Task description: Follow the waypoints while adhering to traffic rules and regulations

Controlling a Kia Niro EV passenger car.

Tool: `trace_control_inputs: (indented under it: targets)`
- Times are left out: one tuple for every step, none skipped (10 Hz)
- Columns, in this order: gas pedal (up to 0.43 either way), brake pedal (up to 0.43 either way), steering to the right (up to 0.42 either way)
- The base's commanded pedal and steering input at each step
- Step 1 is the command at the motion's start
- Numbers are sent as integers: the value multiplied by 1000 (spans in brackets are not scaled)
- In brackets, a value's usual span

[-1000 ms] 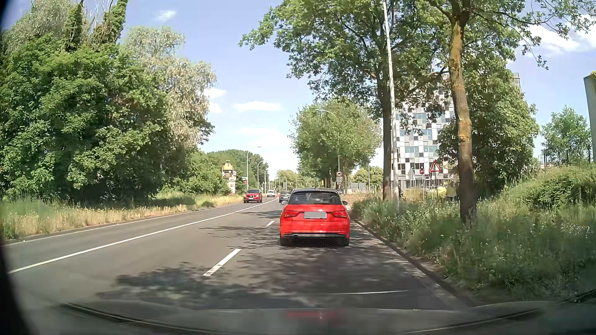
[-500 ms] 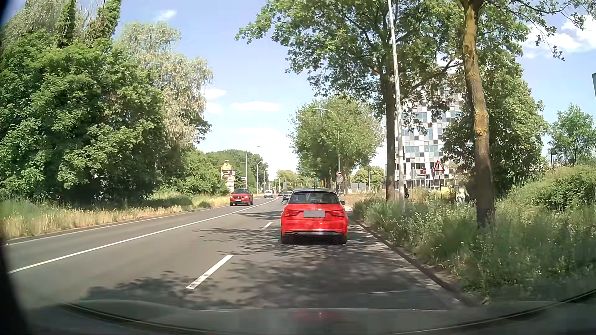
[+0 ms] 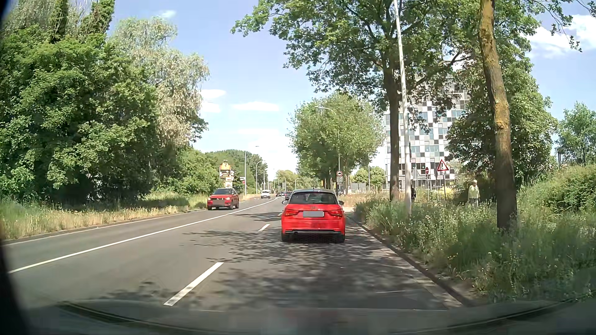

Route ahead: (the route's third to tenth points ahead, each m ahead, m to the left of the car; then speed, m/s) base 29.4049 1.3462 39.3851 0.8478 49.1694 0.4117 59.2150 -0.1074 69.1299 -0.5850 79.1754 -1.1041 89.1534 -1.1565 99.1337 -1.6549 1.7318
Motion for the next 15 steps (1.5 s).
trace_control_inputs:
  targets:
    - [0, 30, 2]
    - [0, 30, 0]
    - [0, 30, -3]
    - [0, 37, -3]
    - [0, 30, -3]
    - [0, 30, -3]
    - [0, 30, -3]
    - [0, 30, -3]
    - [0, 30, -3]
    - [0, 30, -3]
    - [0, 30, -3]
    - [0, 30, -3]
    - [0, 30, -2]
    - [0, 30, -2]
    - [0, 30, -2]
